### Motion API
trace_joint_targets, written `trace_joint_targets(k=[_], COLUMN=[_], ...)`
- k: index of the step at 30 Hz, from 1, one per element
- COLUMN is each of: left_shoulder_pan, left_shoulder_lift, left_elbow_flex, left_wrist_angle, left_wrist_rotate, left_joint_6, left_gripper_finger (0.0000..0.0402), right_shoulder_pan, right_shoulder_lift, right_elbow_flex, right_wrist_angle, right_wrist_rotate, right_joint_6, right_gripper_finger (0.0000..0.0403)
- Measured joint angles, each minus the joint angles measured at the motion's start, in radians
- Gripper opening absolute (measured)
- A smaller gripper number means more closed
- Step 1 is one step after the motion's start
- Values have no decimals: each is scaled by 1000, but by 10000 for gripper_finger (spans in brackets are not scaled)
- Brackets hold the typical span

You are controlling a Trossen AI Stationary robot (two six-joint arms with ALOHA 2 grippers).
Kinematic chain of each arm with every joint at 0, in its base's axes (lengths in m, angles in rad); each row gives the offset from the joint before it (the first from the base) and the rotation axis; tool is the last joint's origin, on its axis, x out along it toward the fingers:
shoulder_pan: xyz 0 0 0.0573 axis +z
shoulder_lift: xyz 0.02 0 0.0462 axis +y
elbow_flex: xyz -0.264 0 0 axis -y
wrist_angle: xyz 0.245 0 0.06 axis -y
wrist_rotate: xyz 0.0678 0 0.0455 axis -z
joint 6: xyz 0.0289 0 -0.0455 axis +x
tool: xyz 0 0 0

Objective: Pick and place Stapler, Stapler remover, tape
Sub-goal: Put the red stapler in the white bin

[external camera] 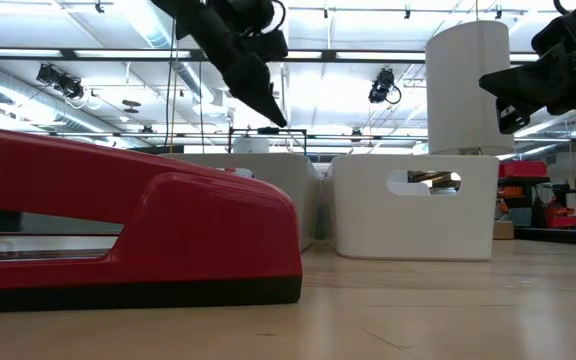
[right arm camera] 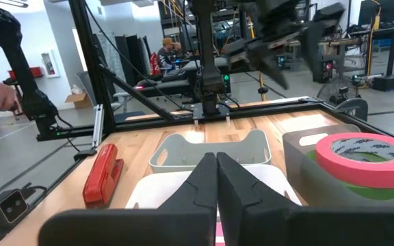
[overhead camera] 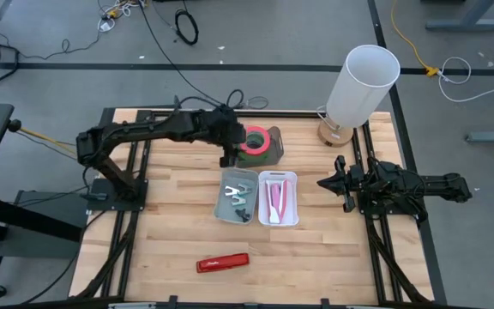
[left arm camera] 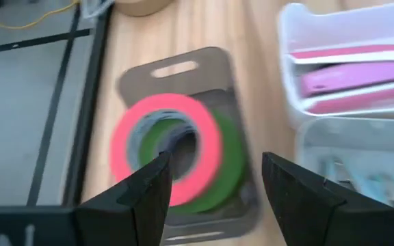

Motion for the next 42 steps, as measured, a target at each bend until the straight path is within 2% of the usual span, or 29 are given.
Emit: trace_joint_targets(k=[9,17,31,42], left_shoulder_pan=[-116,-213,-406,-579], left_shoulder_lift=[-4,-39,-139,-152], left_elbow_flex=[0,0,1,1], left_wrist_angle=[-106,-137,-257,-283], left_wrist_rotate=[1,-6,-28,-21], left_joint_6=[-34,-116,-346,-514], left_gripper_finger=[227,227,227,227], right_shoulder_pan=[0,0,0,0], right_shoulder_lift=[0,0,0,0], right_elbow_flex=[0,0,0,0], right_wrist_angle=[0,0,0,0], right_wrist_rotate=[0,0,-1,-1], right_joint_6=[0,0,0,0], right_gripper_finger=[4,4,4,4])
